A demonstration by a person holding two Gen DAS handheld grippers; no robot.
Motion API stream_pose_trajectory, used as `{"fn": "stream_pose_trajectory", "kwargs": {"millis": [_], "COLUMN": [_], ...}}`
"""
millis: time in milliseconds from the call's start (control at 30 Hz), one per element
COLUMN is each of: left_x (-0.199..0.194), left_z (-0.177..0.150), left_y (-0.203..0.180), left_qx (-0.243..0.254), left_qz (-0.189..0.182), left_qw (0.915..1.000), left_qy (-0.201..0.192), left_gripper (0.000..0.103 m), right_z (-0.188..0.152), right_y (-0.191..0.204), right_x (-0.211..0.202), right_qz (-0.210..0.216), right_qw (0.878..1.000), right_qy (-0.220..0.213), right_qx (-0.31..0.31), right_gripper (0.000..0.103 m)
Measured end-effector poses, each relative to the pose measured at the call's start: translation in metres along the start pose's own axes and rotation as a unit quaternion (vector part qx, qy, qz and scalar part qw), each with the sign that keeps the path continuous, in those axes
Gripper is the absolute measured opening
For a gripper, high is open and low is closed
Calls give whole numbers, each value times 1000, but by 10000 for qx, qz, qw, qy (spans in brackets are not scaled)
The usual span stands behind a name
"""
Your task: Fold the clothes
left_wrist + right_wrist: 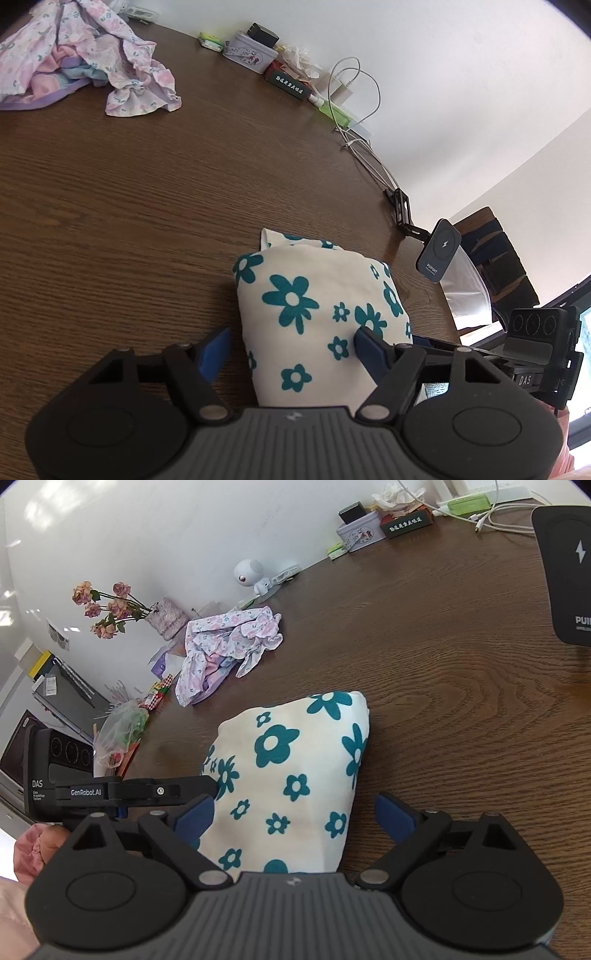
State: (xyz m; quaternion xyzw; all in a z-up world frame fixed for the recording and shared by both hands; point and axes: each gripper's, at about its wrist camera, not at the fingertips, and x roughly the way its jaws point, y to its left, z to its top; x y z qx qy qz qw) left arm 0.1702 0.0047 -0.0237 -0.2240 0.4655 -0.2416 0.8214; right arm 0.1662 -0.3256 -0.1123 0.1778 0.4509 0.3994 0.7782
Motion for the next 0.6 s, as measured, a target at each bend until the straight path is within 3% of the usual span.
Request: {"fn": "stream_pose_trajectory", "kwargs": {"millis": [33,200,467,533,600], "left_x": [1,6,10,11,12], "left_z": [1,5,9,9,10], "left_y": [0,2,4,4,4], "left_qx": [6,47,80,90,85], "left_qz": [-26,-229,-360,-380,-412], "left_qw": [10000,9997,9992,9991,9990], "left_qy": [26,123,138,138,142], "left_gripper": [71,68,68,68,68], "right_z": [1,10,18,18,16], "right_y": [-3,-14,-16,-17,-20], "right_x": [2,10,19,20,21], "right_qz": [140,445,574,594,652], "right_qw": [9998,9977,9963,9958,9948], "right_qy": [54,182,352,356,340], "right_qx": [112,472,543,599,707], "right_gripper": [82,72,70,63,63]}}
